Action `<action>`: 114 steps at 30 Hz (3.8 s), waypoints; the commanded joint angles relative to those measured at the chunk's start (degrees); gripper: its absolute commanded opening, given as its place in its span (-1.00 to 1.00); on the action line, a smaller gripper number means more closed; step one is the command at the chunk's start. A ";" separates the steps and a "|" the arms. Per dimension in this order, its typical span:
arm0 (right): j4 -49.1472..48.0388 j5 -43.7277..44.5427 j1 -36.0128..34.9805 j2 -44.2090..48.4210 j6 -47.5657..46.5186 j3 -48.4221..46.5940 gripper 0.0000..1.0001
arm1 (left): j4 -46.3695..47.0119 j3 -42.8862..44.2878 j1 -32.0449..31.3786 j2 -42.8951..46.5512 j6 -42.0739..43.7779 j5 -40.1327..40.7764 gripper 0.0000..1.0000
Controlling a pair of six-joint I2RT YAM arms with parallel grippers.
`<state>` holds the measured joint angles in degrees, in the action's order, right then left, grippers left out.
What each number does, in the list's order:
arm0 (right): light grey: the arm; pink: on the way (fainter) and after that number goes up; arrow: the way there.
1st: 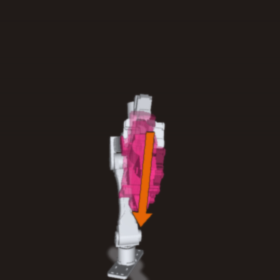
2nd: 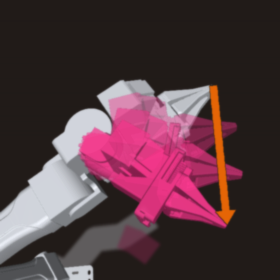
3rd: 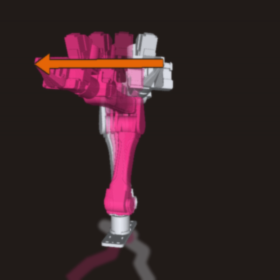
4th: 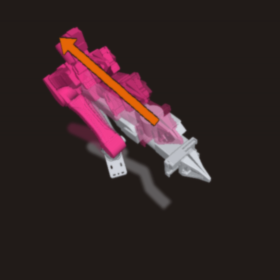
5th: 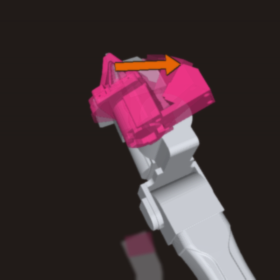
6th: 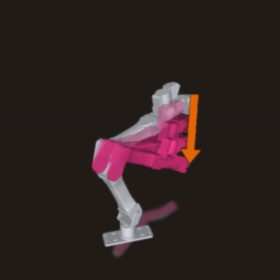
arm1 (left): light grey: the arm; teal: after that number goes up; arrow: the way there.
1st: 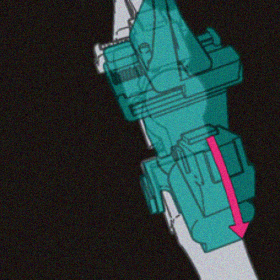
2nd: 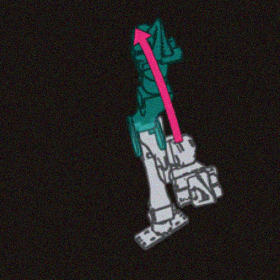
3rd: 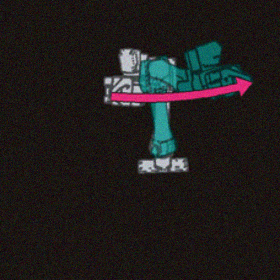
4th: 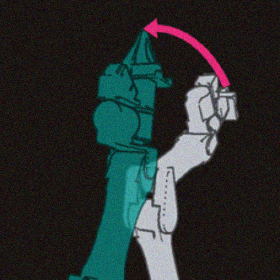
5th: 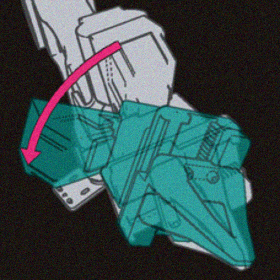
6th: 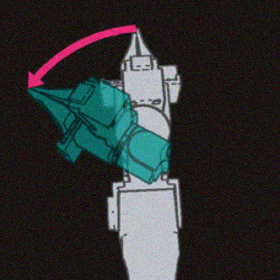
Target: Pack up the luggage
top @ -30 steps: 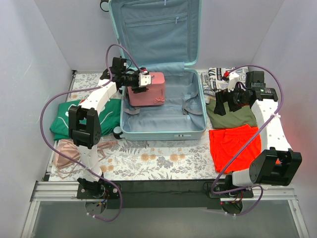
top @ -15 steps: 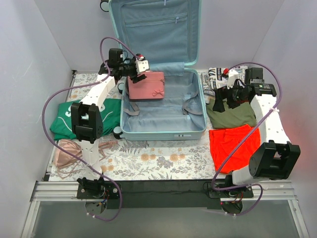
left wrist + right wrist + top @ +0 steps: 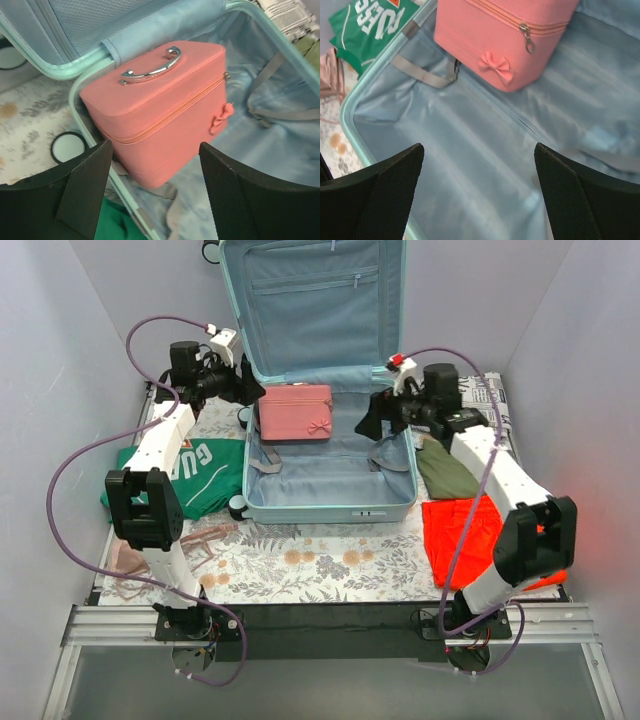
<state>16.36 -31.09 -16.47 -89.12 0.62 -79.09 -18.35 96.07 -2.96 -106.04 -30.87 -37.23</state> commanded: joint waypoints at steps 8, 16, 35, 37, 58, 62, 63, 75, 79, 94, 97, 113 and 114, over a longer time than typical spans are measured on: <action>-20.22 3.14 -5.59 -20.63 14.48 -12.65 0.90 | 1.91 -3.62 -0.99 -0.12 -20.00 6.02 0.34; -22.60 1.12 -6.99 -26.63 17.31 -16.18 0.89 | 4.37 -4.14 -0.99 -4.79 -21.95 3.58 0.42; -23.83 1.48 -7.70 -34.28 21.52 -20.05 0.63 | 9.73 -5.63 -2.75 -9.45 -23.53 3.04 0.23; -24.44 0.25 -8.05 -33.84 23.10 -20.75 0.53 | 9.91 -5.20 -3.28 -8.75 -24.06 2.17 0.06; -30.69 -3.63 -10.69 -25.57 38.66 -17.68 0.24 | 4.20 -4.58 -4.68 0.92 -33.64 2.43 -0.10; -30.42 -2.84 -10.86 -27.15 37.35 -17.41 0.23 | 3.15 -4.40 -4.68 -0.83 -33.02 4.10 -0.10; -30.34 -2.49 -10.86 -28.11 36.39 -17.76 0.23 | 2.97 -4.14 -4.68 -1.71 -32.50 4.45 -0.10; -30.16 -1.43 -10.95 -35.76 32.16 -26.20 0.23 | 7.80 0.78 -4.68 -7.86 -31.00 4.89 -0.10; -30.16 -1.43 -10.86 -38.05 31.20 -29.01 0.23 | 8.85 3.42 -4.68 -10.41 -30.56 5.24 -0.10; -28.84 -2.48 -10.60 -37.10 27.34 -26.10 0.56 | 3.59 0.44 -0.66 -5.08 -28.89 4.12 0.58; -28.58 -1.96 -10.51 -36.13 25.75 -27.78 0.63 | 1.57 -0.01 1.63 -2.25 -28.02 2.09 0.61; -17.34 1.29 -8.23 -18.46 21.61 -14.70 0.37 | -21.19 -11.06 -2.21 15.05 1.57 -1.46 -0.41; -14.72 1.91 -7.62 -17.85 21.96 -13.73 0.26 | -21.81 -12.65 -5.70 16.46 3.87 0.04 -0.43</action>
<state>-4.58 -31.03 -25.63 -108.88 22.39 -95.85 -32.14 87.61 -2.11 -94.39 -37.58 -39.03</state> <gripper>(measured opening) 0.674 0.306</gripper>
